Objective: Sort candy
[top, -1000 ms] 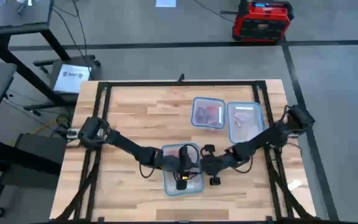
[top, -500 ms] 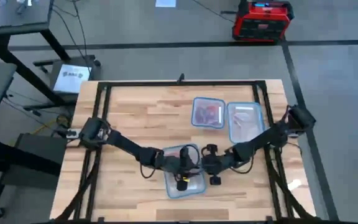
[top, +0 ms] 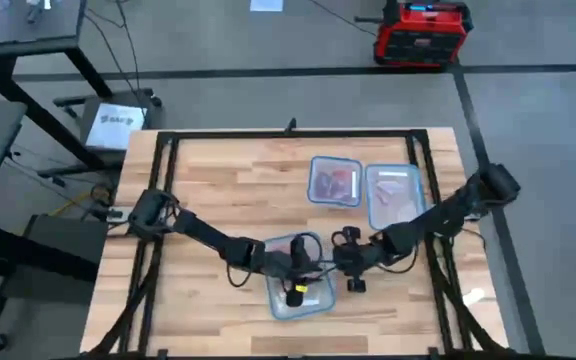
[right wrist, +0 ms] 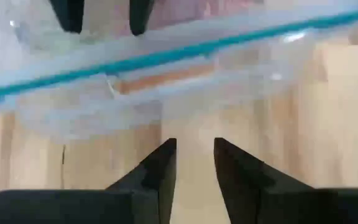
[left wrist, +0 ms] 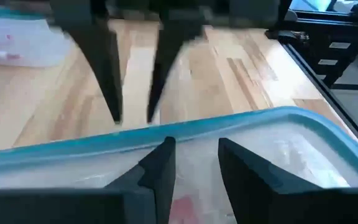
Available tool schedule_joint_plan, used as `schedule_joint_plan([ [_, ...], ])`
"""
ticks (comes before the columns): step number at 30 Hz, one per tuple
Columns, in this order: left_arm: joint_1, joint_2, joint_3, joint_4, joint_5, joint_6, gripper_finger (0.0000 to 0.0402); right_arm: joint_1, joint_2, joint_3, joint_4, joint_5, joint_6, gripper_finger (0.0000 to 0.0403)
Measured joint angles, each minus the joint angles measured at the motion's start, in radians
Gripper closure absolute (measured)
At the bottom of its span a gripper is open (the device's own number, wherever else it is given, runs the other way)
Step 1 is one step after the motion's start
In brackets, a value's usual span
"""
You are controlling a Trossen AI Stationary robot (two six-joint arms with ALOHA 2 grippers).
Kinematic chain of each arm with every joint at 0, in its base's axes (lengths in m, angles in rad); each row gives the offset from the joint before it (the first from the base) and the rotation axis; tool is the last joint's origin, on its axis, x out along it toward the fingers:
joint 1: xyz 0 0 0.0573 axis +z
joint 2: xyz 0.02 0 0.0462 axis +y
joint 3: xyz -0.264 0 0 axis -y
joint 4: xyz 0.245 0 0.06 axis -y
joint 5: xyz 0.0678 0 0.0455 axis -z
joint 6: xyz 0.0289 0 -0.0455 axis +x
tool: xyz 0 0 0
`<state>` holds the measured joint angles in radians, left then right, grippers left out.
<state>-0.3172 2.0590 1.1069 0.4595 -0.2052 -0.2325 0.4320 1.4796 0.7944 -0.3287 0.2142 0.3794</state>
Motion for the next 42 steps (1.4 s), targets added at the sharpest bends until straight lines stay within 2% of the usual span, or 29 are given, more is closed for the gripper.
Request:
schedule_joint_plan([
  [4,0.000,0.000,0.000,0.000,0.000,0.000,0.0293,-0.001,0.003,0.000,0.079,0.000,-0.026,0.0306],
  [9,0.000,0.000,-0.001,0.000,-0.001,0.000,0.0293,-0.024,0.123,-0.003,0.152,-0.032,-0.044,0.0306],
  [14,-0.001,-0.002,-0.002,-0.011,0.019,0.000,0.0293,-0.017,0.191,0.008,0.307,-0.037,-0.074,0.0306],
  [20,0.001,-0.005,-0.002,-0.011,0.032,0.007,0.0293,-0.031,0.245,0.094,0.241,-0.054,-0.123,0.0306],
  [29,0.006,-0.005,-0.003,0.002,0.053,0.019,0.0300,-0.047,0.342,0.274,0.018,-0.068,-0.223,0.0306],
  [33,0.006,-0.004,-0.001,-0.013,0.067,0.046,0.0306,-0.037,0.331,0.302,-0.040,-0.055,-0.283,0.0306],
  [42,0.005,-0.001,-0.002,0.011,0.071,0.046,0.0307,-0.012,0.259,0.304,-0.084,-0.036,-0.257,0.0306],
])
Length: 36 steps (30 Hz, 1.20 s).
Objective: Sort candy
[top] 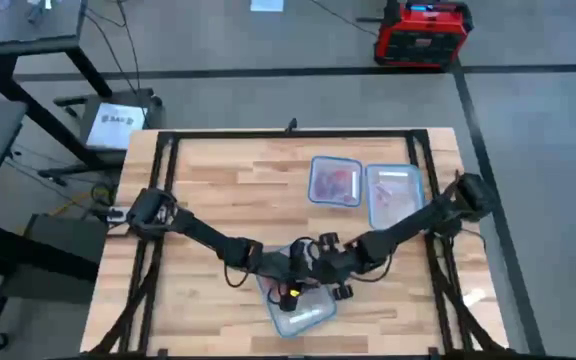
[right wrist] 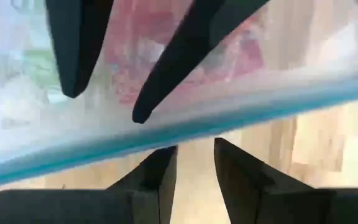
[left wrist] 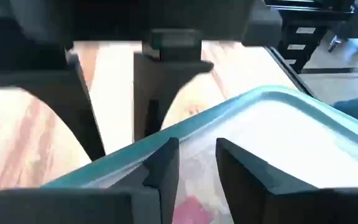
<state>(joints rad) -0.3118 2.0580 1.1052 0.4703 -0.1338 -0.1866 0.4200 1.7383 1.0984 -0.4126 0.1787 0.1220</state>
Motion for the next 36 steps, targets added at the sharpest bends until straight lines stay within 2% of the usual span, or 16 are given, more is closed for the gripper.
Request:
schedule_joint_plan([
  [8,-0.003,0.002,0.000,0.005,0.003,0.001,0.0307,0.009,0.005,0.002,0.019,-0.003,-0.075,0.0306],
  [14,-0.007,0.001,0.001,-0.002,-0.002,0.007,0.0307,0.018,0.002,0.002,0.015,0.033,0.008,0.0306],
  [21,0.005,-0.036,0.006,-0.023,-0.039,0.015,0.0307,0.032,-0.052,0.015,-0.289,0.058,0.194,0.0306],
  [25,0.012,-0.117,0.043,-0.160,-0.025,0.006,0.0307,0.048,-0.128,0.014,-0.358,0.105,0.271,0.0306],
  [30,0.010,-0.249,0.107,-0.466,-0.025,-0.069,0.0307,0.052,-0.230,-0.008,-0.339,0.173,0.369,0.0306],
  [33,-0.017,-0.330,0.129,-0.652,-0.024,-0.183,0.0307,0.056,-0.292,-0.070,-0.212,0.192,0.441,0.0306],
  [36,-0.074,-0.388,0.129,-0.786,-0.073,-0.304,0.0307,0.051,-0.321,-0.166,0.039,0.243,0.470,0.0302],
])
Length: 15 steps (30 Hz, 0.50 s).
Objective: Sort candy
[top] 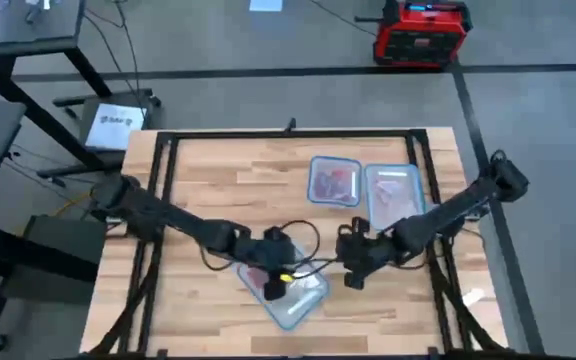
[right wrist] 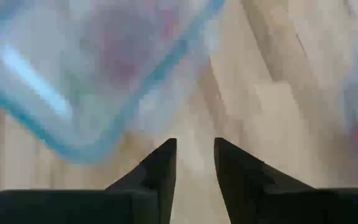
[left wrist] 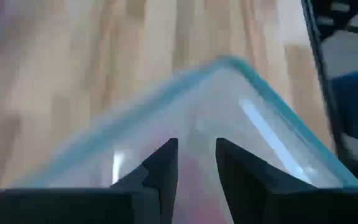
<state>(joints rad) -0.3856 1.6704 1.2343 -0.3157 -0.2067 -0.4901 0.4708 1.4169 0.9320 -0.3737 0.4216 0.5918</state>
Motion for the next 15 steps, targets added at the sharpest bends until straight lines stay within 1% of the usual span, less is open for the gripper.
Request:
schedule_joint_plan([
  [1,-0.026,-0.012,0.000,-0.033,-0.042,-0.039,0.0307,-0.005,-0.002,-0.029,0.094,0.007,-0.001,0.0299],
  [3,-0.091,-0.028,-0.011,-0.066,-0.162,-0.107,0.0307,-0.029,0.011,-0.074,0.229,-0.008,-0.012,0.0287],
  [5,-0.149,-0.028,-0.048,-0.054,-0.263,-0.179,0.0307,-0.055,0.046,-0.091,0.325,-0.061,-0.013,0.0268],
  [6,-0.170,-0.024,-0.070,-0.033,-0.287,-0.209,0.0307,-0.069,0.066,-0.092,0.355,-0.089,-0.020,0.0255],
  [8,-0.182,-0.004,-0.110,0.055,-0.296,-0.243,0.0307,-0.093,0.098,-0.076,0.388,-0.129,-0.045,0.0226],
  [11,-0.173,0.027,-0.145,0.175,-0.313,-0.250,0.0307,-0.116,0.152,-0.034,0.367,-0.141,-0.073,0.0177],
  [13,-0.163,0.053,-0.150,0.216,-0.311,-0.234,0.0307,-0.134,0.189,-0.011,0.329,-0.158,-0.058,0.0148],
  [15,-0.158,0.071,-0.152,0.224,-0.308,-0.224,0.0307,-0.148,0.222,0.014,0.309,-0.168,-0.011,0.0128],
])
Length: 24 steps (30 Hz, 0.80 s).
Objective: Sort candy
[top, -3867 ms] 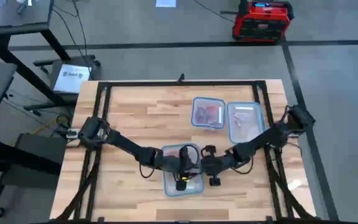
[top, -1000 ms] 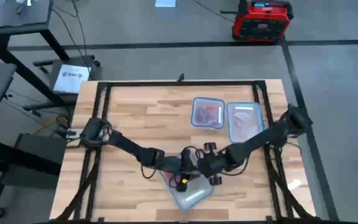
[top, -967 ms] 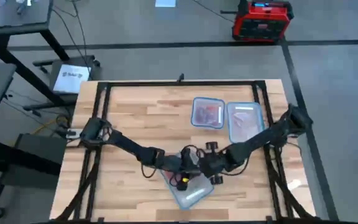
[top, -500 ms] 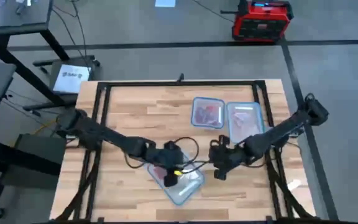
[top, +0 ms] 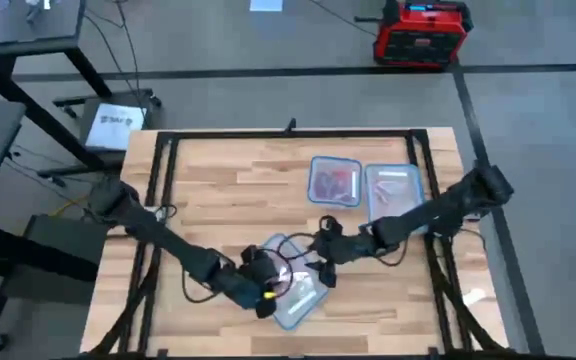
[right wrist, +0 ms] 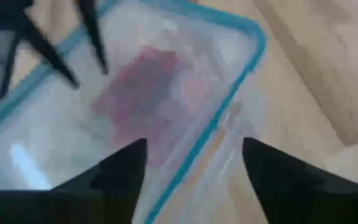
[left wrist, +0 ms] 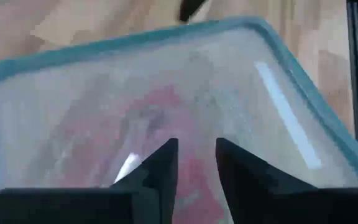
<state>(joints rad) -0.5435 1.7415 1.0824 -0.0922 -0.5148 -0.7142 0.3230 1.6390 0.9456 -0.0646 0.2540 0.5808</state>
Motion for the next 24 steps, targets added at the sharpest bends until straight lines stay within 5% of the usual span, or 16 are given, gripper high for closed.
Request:
schedule_joint_plan([
  [7,0.014,0.047,-0.016,0.037,-0.009,0.041,0.0307,-0.020,0.111,0.059,-0.040,-0.081,0.114,0.0111],
  [13,0.032,0.118,-0.023,0.073,-0.009,0.030,0.0307,-0.032,0.145,0.135,-0.130,-0.102,0.122,0.0135],
  [18,0.044,0.152,-0.022,0.104,0.025,0.045,0.0307,-0.041,0.145,0.133,-0.129,-0.171,0.137,0.0203],
  [24,0.053,0.164,-0.035,0.141,0.047,0.049,0.0307,-0.065,0.145,0.130,-0.120,-0.239,0.127,0.0338],
])
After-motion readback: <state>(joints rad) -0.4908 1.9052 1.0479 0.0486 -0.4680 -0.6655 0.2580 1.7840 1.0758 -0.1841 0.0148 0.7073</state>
